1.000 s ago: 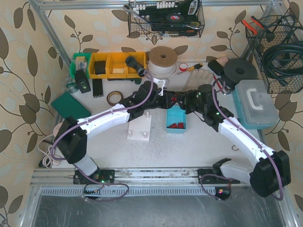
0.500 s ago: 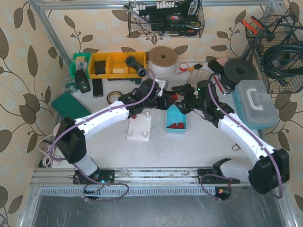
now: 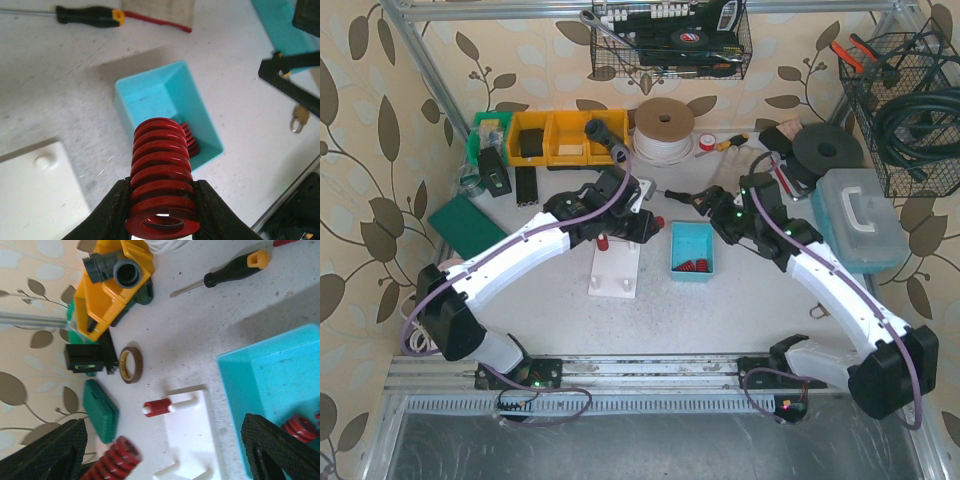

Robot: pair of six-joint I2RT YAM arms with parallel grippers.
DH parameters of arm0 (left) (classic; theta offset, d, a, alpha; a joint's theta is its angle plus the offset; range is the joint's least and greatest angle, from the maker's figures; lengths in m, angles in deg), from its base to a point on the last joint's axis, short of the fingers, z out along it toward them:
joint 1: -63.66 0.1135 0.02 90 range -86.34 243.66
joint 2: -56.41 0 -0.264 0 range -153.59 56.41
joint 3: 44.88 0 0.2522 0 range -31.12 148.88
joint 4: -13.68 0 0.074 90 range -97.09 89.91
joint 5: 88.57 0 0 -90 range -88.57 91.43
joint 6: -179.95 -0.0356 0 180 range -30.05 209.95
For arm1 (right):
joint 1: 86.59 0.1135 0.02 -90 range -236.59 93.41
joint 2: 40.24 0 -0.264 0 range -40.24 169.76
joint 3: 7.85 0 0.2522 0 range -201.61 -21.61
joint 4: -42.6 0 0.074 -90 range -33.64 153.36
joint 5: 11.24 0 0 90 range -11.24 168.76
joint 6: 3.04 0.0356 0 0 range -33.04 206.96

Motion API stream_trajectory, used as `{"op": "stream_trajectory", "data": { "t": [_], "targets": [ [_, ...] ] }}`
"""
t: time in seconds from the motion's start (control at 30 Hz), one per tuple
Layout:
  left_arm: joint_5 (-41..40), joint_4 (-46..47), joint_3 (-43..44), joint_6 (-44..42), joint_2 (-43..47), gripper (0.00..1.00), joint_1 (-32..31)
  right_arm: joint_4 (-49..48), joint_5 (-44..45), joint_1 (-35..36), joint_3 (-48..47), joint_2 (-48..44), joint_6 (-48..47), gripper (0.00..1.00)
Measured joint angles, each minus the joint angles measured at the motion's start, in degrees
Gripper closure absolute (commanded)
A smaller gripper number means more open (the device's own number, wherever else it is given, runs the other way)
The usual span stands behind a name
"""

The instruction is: Install the large spring

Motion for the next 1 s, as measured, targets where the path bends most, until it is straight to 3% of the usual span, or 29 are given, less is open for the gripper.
{"op": "stream_trajectory", "data": {
  "t": [0.23,0.33,0.5,0.67,0.87,1.0],
  "targets": [
    [-1.4,-13.0,5.8,-3.1,0.6,1.0,4.0,-0.6,8.0,8.8,-0.8,5.9,-13.8,0.17],
    [-2.1,-18.5,9.5,-4.0,0.5,1.0,5.5,-6.0,13.0,13.4,1.0,5.2,-17.6,0.14],
    [-2.9,-26.6,15.5,-5.3,-0.9,1.0,6.0,-13.0,17.5,14.9,6.5,4.6,-20.1,0.13],
    [-2.8,-34.8,24.0,-7.1,-9.3,1.0,6.0,-15.6,18.4,15.1,7.7,5.5,-22.7,0.13],
    [-3.0,-42.9,31.6,-9.6,-21.2,1.0,6.0,-23.3,18.4,15.7,18.4,2.0,-25.0,0.14],
    [-3.0,-46.0,34.8,-10.3,-25.3,1.0,6.4,-25.2,18.5,15.9,20.5,0.3,-25.4,0.13]
  ]
}}
